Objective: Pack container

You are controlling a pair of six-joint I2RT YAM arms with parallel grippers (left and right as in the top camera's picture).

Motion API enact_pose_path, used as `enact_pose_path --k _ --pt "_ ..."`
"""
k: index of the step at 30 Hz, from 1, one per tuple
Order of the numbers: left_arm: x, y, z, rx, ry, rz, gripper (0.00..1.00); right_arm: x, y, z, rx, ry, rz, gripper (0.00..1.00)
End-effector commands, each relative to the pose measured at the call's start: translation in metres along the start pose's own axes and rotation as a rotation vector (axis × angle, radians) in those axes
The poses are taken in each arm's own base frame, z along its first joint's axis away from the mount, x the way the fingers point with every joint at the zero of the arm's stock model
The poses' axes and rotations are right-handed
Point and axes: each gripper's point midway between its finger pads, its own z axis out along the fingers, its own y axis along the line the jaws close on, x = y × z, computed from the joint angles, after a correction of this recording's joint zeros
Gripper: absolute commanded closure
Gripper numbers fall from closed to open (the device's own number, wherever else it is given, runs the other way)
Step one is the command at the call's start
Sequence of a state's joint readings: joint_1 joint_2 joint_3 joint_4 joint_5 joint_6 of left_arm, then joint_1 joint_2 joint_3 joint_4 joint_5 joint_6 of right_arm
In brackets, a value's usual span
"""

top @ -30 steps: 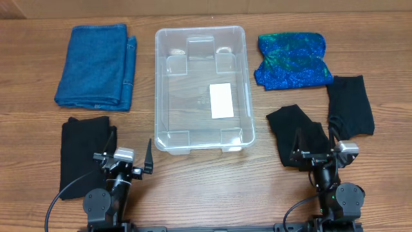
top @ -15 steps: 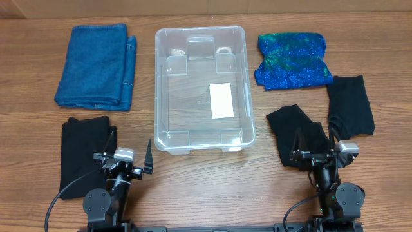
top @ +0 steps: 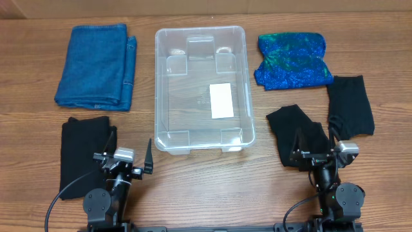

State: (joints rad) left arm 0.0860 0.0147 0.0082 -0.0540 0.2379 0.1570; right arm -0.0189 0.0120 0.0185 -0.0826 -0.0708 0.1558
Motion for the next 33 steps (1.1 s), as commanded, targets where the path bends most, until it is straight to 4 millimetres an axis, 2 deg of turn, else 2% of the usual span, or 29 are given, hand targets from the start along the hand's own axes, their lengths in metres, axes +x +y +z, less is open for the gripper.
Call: enact_pose_path --k 1,20,26,28,30,33 --pt "0.0 0.003 0.0 -0.015 -0.004 -0.01 0.0 0.001 -0.001 0.0 0.005 -0.006 -0.008 0.0" --pt "0.0 0.003 0.0 -0.015 -0.004 -0.009 0.0 0.002 -0.001 0.0 0.002 -0.004 -0.005 0.0" --pt "0.0 0.003 0.0 -0.015 -0.004 -0.01 0.0 0.001 0.01 0.0 -0.06 0.001 0.09 0.0" --pt "0.0 0.003 0.0 -0.015 -0.004 -0.01 0.0 -0.011 0.027 -0.003 -0.146 -0.025 0.081 0.0" --pt "0.0 0.003 0.0 -0.015 -0.004 -0.009 0.0 -0.032 0.041 -0.009 -0.21 -0.065 0.069 0.0" --pt "0.0 0.003 0.0 -0.015 -0.004 -0.009 0.0 -0.063 0.05 -0.019 -0.227 -0.112 0.041 0.0"
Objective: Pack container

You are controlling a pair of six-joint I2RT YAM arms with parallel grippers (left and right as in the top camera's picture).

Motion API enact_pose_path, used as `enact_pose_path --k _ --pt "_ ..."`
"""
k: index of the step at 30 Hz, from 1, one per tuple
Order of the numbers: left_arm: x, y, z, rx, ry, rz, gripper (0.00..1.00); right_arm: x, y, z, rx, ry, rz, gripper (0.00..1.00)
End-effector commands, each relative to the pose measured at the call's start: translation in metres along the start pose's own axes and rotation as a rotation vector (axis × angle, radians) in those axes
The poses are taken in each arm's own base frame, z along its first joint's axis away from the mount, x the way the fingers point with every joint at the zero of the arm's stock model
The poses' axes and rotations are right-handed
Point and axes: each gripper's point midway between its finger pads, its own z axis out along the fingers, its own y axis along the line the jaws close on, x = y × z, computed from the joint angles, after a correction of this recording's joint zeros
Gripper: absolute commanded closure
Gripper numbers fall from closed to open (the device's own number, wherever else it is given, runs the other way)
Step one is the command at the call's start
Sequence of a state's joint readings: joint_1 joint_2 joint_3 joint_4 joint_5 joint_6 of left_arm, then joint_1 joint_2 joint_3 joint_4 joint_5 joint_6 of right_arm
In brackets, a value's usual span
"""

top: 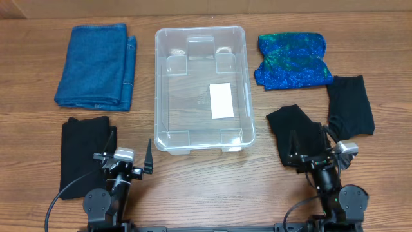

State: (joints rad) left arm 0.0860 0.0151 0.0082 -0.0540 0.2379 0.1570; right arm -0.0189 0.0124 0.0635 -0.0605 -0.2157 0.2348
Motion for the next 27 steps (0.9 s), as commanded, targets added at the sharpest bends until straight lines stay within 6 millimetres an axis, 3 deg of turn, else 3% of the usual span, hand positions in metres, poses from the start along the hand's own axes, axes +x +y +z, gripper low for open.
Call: enact_pose_path --k 1,4,6,12,14,18,23,27 --pt "0.0 0.003 0.0 -0.015 -0.004 -0.01 0.0 -0.064 0.032 -0.014 -0.076 -0.101 -0.075 0.0" --pt "0.0 0.003 0.0 -0.015 -0.004 -0.01 0.0 -0.084 0.029 -0.016 -0.01 -0.068 -0.076 0.0" --pt "0.0 0.003 0.0 -0.015 -0.004 -0.01 0.0 -0.083 0.012 -0.01 0.114 0.056 -0.044 0.0" --pt "0.0 0.003 0.0 -0.015 -0.004 -0.01 0.0 -0.036 -0.007 0.024 0.216 0.469 0.079 0.0" --pt "0.0 0.003 0.0 -0.015 -0.004 -0.01 0.0 -0.021 -0.003 0.038 0.181 0.59 0.123 0.0" --pt "0.0 0.003 0.0 -0.015 -0.004 -0.009 0.0 -0.01 0.02 0.063 0.042 0.732 0.216 0.0" --pt "0.0 0.003 0.0 -0.015 -0.004 -0.01 0.0 -0.021 0.018 0.081 0.023 0.725 0.217 0.0" --pt "0.0 0.003 0.0 -0.016 -0.004 -0.01 0.0 -0.069 0.0 0.095 0.03 0.588 0.093 0.0"
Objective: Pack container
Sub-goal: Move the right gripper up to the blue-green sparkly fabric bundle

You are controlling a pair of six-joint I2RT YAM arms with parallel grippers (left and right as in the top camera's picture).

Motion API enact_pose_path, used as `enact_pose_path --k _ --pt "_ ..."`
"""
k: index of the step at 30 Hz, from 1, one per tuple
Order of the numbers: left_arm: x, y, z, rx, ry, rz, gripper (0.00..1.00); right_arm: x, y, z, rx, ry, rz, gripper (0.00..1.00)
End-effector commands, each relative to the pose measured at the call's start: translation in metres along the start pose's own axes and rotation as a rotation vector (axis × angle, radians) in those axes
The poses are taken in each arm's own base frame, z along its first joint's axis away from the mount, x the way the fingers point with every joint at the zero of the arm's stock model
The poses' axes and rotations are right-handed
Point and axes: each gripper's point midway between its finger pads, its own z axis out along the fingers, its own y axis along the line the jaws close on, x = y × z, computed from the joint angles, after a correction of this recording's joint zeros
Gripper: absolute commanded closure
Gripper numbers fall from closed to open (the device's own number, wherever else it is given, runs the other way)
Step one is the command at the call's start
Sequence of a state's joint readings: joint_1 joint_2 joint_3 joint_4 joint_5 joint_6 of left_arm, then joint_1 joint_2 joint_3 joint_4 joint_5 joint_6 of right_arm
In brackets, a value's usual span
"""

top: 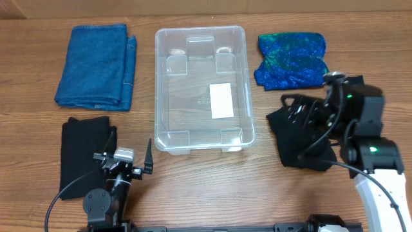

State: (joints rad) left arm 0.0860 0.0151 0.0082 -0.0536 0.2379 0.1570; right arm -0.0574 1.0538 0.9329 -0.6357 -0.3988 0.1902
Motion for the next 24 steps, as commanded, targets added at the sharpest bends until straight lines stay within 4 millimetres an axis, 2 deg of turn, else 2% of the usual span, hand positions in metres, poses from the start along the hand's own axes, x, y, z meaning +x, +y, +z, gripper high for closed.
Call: enact_pose_path --k 1,3,6,8,10,12,14,16,19,22,24 --pt "0.0 0.003 0.0 -0.015 -0.004 -0.01 0.0 -0.053 0.002 -0.025 0.01 -0.141 -0.148 0.0" --pt "0.0 0.003 0.0 -0.015 -0.004 -0.01 0.0 -0.066 -0.012 -0.021 0.033 -0.137 -0.127 0.0" --pt "0.0 0.003 0.0 -0.015 -0.004 -0.01 0.0 -0.082 -0.01 -0.005 -0.036 -0.111 -0.143 0.0" --pt "0.0 0.003 0.0 -0.015 -0.004 -0.01 0.0 -0.099 -0.017 0.009 -0.027 -0.119 -0.148 0.01" --pt "0.0 0.003 0.0 -0.016 -0.004 -0.01 0.0 -0.116 -0.026 0.027 -0.02 -0.119 -0.142 0.37" --pt "0.0 0.003 0.0 -0.015 -0.004 -0.01 0.0 -0.133 -0.044 0.044 0.04 -0.122 -0.102 0.73" --pt "0.0 0.003 0.0 -0.015 -0.004 -0.01 0.0 -0.149 -0.064 0.058 0.117 -0.138 -0.093 0.93" --pt "0.0 0.003 0.0 -0.015 -0.004 -0.01 0.0 -0.165 -0.081 0.078 0.157 -0.156 -0.095 0.96" --pt "0.0 0.003 0.0 -0.015 -0.004 -0.01 0.0 -0.17 -0.098 0.102 0.171 -0.17 -0.097 0.96" --pt "0.0 0.003 0.0 -0.016 -0.004 -0.009 0.0 -0.163 -0.128 0.128 0.248 -0.159 -0.052 0.96" --pt "0.0 0.003 0.0 -0.015 -0.004 -0.01 0.0 -0.153 -0.141 0.145 0.257 -0.132 -0.041 0.96"
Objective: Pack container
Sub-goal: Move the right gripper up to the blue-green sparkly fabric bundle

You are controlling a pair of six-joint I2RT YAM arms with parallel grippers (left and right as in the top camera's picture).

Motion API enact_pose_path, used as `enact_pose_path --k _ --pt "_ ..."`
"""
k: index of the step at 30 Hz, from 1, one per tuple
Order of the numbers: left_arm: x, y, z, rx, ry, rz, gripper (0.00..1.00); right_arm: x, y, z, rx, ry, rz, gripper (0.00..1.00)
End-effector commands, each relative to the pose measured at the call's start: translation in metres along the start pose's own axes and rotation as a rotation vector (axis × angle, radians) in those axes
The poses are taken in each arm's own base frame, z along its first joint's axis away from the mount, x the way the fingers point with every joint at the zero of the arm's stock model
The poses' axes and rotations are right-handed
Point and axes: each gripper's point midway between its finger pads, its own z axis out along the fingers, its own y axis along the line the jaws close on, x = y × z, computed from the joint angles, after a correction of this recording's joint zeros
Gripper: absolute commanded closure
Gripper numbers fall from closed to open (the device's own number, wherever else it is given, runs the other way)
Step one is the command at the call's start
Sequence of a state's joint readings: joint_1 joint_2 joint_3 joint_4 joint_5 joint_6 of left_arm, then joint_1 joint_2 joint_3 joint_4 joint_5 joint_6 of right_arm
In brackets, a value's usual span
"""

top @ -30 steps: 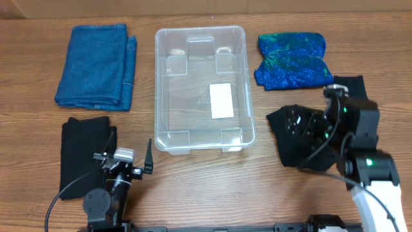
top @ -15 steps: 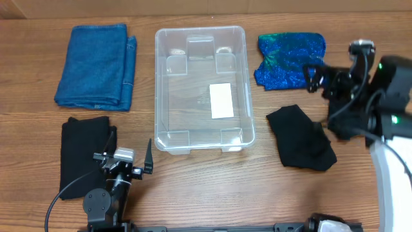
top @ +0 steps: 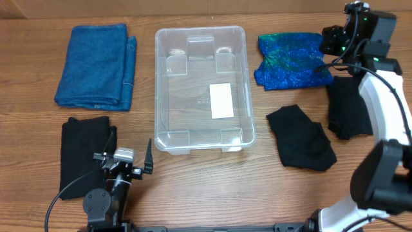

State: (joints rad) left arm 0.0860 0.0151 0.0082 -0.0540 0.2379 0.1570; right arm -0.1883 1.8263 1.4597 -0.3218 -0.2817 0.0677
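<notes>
A clear plastic container [top: 156, 84] stands empty at the table's middle, with only a white label on its floor. To its right lies a blue-green sparkly cloth [top: 290, 59]. My right gripper [top: 327, 42] hovers open over that cloth's right edge and holds nothing. A folded denim cloth [top: 96, 64] lies to the left of the container. Three black cloths lie about: one at the left front [top: 80, 151], one at the right front [top: 301, 138], and one at the far right [top: 347, 106], partly under my right arm. My left gripper [top: 123, 160] rests open at the front left.
The right arm [top: 386, 96] stretches from the front right corner up along the table's right edge. The left arm's base [top: 106, 203] sits at the front edge. Bare wood shows in front of the container.
My right gripper has moved from above the right front black cloth to the far right, over the right edge of the blue-green cloth. No cloth has shifted, and the left arm is still.
Both arms first sat folded at the front edge, grippers open. The right arm had shifted slightly, then stood extended over the right front black cloth. Now it reaches to the blue-green cloth. Every cloth lies where it was and the container holds nothing.
</notes>
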Motion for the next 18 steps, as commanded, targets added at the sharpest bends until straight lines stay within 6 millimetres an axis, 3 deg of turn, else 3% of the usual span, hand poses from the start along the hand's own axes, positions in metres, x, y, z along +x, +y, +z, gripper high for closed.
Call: enact_pose_path --k 1,10,18 --pt "0.0 0.003 0.0 -0.016 -0.004 -0.01 0.0 0.01 -0.021 0.026 0.063 0.021 0.028 0.96" --pt "0.0 0.003 0.0 -0.015 -0.004 -0.01 0.0 0.059 -0.042 0.072 0.077 0.125 0.057 0.96" --pt "0.0 0.003 0.0 -0.015 -0.004 -0.01 0.0 0.095 -0.058 0.077 0.178 0.237 0.065 0.96"
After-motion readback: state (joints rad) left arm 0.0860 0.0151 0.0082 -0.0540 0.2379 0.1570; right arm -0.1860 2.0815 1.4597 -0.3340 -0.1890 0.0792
